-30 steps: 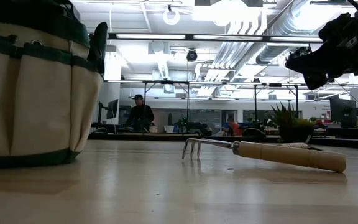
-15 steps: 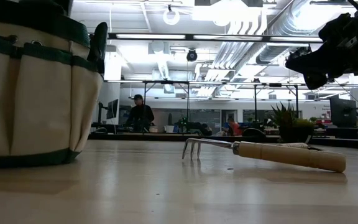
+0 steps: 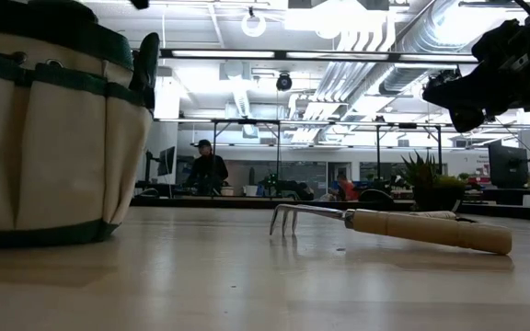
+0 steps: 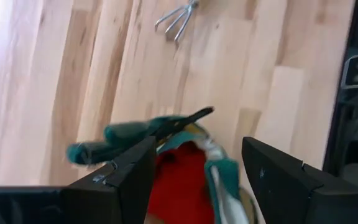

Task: Pick & Place Garden tools in Gardening bag
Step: Put the hand rake into the gardening bag

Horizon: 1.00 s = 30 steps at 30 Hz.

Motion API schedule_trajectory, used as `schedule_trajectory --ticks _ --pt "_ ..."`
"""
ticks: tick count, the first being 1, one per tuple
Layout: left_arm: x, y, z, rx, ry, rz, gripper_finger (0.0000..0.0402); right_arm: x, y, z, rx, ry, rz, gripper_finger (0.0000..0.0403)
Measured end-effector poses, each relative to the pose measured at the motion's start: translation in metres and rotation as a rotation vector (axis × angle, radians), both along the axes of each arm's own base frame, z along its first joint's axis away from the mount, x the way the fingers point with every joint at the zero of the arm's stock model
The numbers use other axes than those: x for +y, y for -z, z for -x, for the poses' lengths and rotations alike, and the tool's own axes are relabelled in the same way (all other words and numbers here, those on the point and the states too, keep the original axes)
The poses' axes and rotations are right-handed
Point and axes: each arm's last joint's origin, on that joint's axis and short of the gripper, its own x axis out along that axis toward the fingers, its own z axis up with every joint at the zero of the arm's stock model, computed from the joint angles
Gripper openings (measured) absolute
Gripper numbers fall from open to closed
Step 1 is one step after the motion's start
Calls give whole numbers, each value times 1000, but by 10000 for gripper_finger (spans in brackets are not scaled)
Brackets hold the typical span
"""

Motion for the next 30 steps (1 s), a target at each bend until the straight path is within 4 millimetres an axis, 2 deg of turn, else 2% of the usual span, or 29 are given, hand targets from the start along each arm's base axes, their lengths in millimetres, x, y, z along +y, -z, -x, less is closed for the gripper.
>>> schedule_trajectory --ticks 8,16,23,30 --pt "0 -1 -3 -48 -53 -15 229 0 0 0 0 0 0 3" --pt "3 -11 -2 -147 -110 -41 229 0 0 0 0 0 0 3" --pt "14 -30 9 -235 -157 -67 229 0 0 0 -1 0 0 3" --pt "29 -54 28 -355 -237 -108 229 0 0 0 3 0 -1 3"
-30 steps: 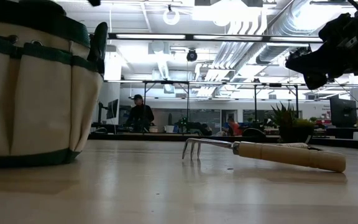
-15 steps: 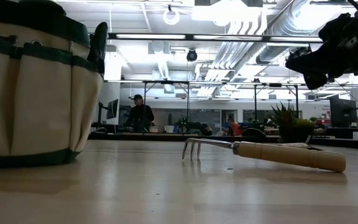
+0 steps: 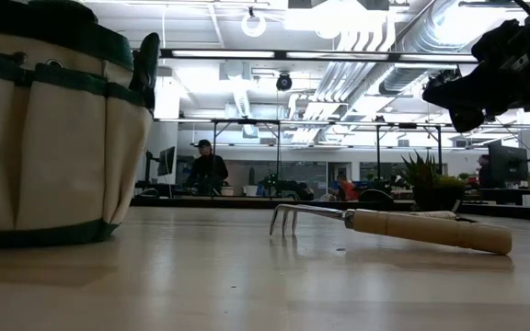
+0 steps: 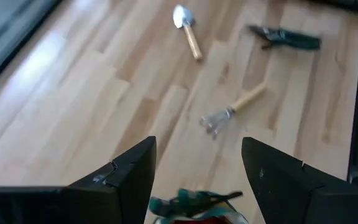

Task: Pick & Place Garden tools in Gardening bag
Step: Put the hand rake into the gardening bag

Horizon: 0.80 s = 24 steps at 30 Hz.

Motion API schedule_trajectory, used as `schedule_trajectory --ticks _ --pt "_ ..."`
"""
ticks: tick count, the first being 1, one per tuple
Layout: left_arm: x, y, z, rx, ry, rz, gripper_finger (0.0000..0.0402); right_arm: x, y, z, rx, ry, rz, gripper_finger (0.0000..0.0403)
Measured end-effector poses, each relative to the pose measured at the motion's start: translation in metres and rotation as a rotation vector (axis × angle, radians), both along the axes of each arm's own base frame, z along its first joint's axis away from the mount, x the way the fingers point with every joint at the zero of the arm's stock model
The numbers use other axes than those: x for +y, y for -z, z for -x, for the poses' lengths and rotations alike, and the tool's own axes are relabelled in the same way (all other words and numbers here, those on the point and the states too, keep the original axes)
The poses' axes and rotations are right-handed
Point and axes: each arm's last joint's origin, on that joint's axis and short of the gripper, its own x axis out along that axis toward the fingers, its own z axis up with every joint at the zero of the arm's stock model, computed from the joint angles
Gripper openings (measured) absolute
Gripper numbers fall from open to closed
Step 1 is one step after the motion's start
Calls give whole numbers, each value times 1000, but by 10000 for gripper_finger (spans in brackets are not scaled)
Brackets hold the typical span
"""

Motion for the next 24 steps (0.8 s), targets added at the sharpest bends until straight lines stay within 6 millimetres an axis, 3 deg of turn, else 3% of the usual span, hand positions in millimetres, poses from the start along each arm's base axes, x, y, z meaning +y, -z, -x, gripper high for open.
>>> schedule_trajectory --ticks 7,16,20,24 --pt "11 -15 16 -57 -43 -34 229 0 0 0 3 0 0 3" --pt "14 -22 22 -87 -43 -26 229 0 0 0 3 5 0 3" --pt "11 -18 17 -111 -29 -3 229 0 0 0 3 2 -1 3" --pt "5 -2 9 -133 30 36 229 0 0 0 3 0 -1 3"
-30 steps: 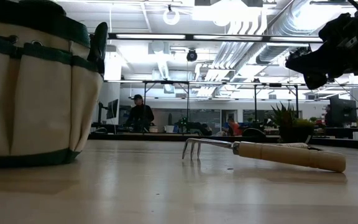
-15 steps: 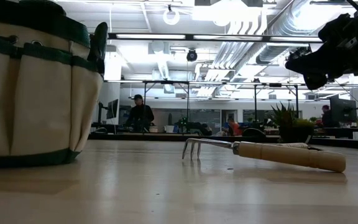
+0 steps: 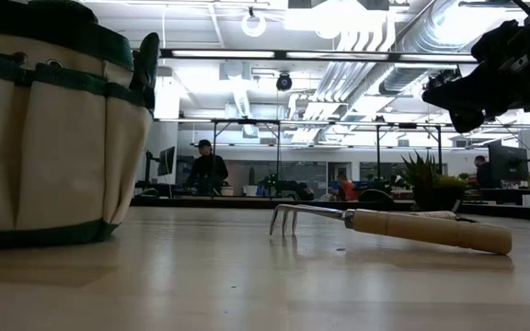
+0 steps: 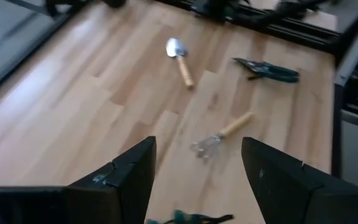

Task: Pick & Place Garden tools in Gardening bag
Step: Put the hand rake into the gardening bag

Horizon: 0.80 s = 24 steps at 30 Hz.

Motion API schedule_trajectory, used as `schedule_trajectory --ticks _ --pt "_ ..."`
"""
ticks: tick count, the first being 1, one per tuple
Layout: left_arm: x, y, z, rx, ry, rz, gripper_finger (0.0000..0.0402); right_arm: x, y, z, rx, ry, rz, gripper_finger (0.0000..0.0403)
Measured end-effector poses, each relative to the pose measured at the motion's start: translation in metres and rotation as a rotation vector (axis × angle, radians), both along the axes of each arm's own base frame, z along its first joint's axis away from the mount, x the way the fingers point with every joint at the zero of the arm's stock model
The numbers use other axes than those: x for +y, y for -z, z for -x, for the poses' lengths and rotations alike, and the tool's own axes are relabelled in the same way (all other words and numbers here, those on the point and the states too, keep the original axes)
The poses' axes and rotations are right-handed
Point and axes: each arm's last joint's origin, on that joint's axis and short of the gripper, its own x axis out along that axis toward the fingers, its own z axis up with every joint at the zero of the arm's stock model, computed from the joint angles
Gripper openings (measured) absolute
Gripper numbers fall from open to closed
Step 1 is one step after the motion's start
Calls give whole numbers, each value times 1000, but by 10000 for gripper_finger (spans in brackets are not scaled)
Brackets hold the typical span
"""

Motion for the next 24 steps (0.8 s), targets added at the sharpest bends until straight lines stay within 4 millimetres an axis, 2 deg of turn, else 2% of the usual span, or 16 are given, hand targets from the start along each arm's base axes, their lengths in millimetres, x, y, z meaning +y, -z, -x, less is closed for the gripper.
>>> schedule_trajectory --ticks 4,10,16,24 --pt "0 16 1 1 12 24 229 1 -1 0 -20 -30 -98 3" --pt "8 25 17 -115 23 96 229 3 -1 0 -48 -73 -565 3" --pt "26 37 48 -225 33 145 229 2 -2 0 -99 -26 -997 3" --pt "51 55 90 -424 55 193 229 2 -8 0 -147 -70 -1095 3"
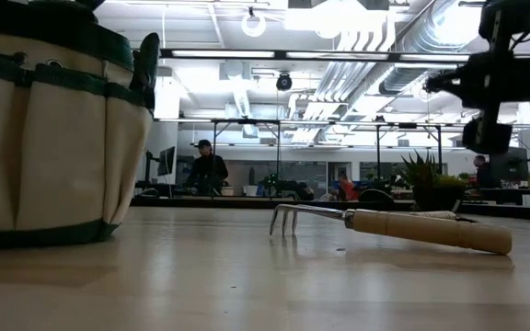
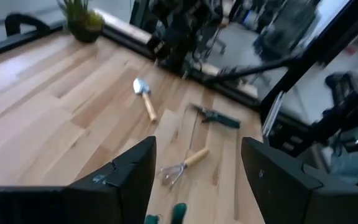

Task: Pick & Place Garden tools in Gardening bag
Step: Put the hand rake into the gardening bag

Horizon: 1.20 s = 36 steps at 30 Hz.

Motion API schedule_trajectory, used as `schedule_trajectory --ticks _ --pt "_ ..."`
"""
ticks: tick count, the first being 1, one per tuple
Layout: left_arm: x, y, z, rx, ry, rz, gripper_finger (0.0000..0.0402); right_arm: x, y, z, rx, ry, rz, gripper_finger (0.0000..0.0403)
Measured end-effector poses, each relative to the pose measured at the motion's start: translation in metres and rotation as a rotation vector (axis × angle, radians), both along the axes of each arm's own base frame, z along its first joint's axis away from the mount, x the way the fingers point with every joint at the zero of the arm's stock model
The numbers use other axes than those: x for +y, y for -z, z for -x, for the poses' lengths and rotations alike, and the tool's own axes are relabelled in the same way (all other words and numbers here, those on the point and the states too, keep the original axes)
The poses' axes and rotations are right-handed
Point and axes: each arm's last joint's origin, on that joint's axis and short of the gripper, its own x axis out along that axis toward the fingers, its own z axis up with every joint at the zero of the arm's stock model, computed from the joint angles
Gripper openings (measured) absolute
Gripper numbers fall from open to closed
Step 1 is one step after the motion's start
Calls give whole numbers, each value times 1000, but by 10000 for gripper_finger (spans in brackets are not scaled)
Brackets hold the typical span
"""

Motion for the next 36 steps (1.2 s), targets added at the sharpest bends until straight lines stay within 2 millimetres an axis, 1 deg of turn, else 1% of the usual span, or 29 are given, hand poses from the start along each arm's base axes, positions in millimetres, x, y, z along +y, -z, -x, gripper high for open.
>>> schedule_trajectory --ticks 7,9,13,19,22,27,30,32,36 --pt "17 21 30 -145 21 26 229 3 -25 4 -255 -20 42 3" --pt "20 28 37 -171 32 26 229 4 -29 3 -255 -10 64 3" --pt "28 43 49 -209 32 45 229 10 -43 0 -248 15 102 3" --pt "37 59 66 -263 33 74 229 26 -61 -18 -141 -21 149 3" --pt "40 65 71 -281 34 77 229 40 -64 -33 -5 -68 159 3" --pt "43 69 79 -313 63 77 229 71 -72 -62 194 -147 176 3" --pt "44 71 82 -323 87 78 229 91 -74 -81 303 -202 189 3" --pt "45 73 84 -320 107 76 229 105 -76 -93 348 -243 191 3" --pt "46 74 87 -317 138 76 229 129 -69 -116 440 -313 209 3"
